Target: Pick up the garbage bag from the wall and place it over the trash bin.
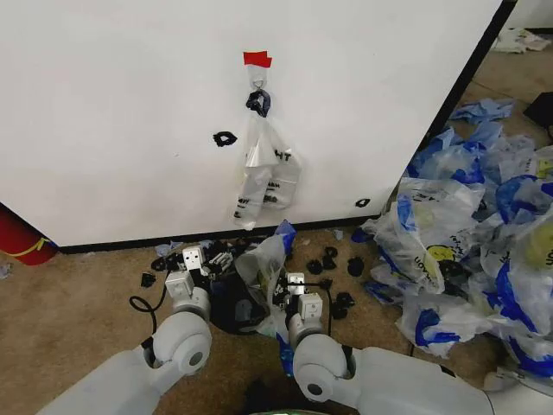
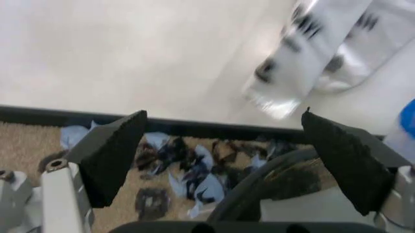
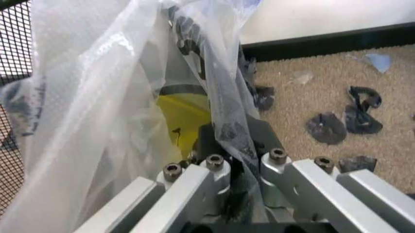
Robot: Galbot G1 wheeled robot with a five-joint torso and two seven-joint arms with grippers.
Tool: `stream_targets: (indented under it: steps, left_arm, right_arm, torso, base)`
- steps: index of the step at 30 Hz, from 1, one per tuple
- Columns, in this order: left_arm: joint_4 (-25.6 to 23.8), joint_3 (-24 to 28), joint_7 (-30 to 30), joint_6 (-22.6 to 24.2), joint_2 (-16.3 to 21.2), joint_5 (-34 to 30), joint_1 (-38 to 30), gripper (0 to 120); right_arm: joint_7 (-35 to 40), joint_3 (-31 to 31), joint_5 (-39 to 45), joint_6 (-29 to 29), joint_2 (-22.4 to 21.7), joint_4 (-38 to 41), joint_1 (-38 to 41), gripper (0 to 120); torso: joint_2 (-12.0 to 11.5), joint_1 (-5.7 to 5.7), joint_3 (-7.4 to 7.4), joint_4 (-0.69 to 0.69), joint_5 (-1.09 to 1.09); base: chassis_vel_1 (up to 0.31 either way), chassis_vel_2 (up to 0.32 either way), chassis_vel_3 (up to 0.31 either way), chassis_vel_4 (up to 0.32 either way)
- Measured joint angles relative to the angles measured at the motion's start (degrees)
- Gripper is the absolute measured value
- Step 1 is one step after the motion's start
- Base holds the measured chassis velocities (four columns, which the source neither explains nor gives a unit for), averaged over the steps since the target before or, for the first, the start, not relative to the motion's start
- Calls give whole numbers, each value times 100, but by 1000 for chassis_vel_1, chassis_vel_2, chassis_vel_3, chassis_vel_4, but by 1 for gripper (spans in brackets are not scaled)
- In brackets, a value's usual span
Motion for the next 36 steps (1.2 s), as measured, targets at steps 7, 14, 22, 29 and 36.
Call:
stream_targets:
  steps: [7,14,22,29,36]
  left_arm:
    - [-1333,-102,86,292,350,-583,58,94]
    - [-2146,273,260,328,618,-1916,-131,94]
    - [-1750,801,398,271,900,-2247,-772,93]
    - [-1559,837,418,208,1070,-2262,-974,93]
    - [-1544,841,410,194,1020,-2306,-1111,93]
  right_arm:
    - [30,96,-53,5,53,-48,152,0]
    - [95,46,-53,-37,127,-27,353,0]
    - [167,-266,-98,-116,-5,240,677,0]
    - [144,-331,-159,-119,-122,390,744,0]
    - [109,-356,-228,-118,-78,340,722,0]
  torso:
    - [0,0,0,0,2]
    - [0,0,-1,0,0]
    - [0,0,-1,0,-1]
    - [0,0,-1,0,2]
    - [0,0,0,0,1]
  base:
    - [0,0,0,0]
    - [0,0,0,0]
    - [0,0,0,0]
    - [0,0,0,0]
    - [0,0,0,0]
